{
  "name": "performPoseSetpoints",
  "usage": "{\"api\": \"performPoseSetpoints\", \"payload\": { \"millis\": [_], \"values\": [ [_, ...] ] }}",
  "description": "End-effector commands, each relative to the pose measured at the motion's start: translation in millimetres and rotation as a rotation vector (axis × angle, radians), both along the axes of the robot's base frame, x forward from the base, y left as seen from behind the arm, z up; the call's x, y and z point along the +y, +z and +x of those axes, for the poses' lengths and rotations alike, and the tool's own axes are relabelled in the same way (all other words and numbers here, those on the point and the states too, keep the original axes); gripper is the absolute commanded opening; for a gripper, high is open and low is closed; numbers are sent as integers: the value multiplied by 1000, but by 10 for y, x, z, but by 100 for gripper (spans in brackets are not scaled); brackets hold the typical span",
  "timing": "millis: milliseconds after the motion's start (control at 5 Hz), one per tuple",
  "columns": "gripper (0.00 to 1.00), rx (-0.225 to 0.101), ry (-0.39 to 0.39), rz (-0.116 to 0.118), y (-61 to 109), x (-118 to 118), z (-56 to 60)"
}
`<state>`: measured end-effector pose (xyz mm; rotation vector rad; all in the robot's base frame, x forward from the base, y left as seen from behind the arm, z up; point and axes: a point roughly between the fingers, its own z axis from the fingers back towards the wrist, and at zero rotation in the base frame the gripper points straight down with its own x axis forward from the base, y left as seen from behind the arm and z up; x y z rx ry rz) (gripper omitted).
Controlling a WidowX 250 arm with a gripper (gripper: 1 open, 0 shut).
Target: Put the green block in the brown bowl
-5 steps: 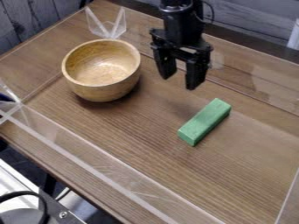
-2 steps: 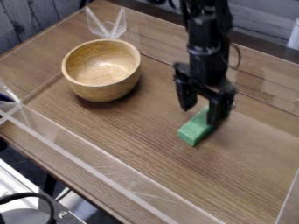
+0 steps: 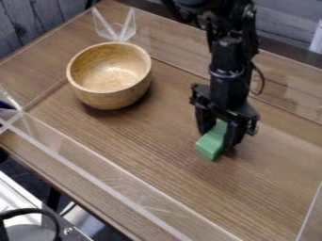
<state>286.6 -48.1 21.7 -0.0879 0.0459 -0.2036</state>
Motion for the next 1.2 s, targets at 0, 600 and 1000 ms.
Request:
{"api": "performPoseSetpoints", "payload": {
  "millis": [0,600,1000],
  "values": [
    [0,-57,-5,-7,295,44,100],
    [0,-180,70,-36,1315,601,172],
    [0,-233,199,-20,1481,1375,85]
  ]
}}
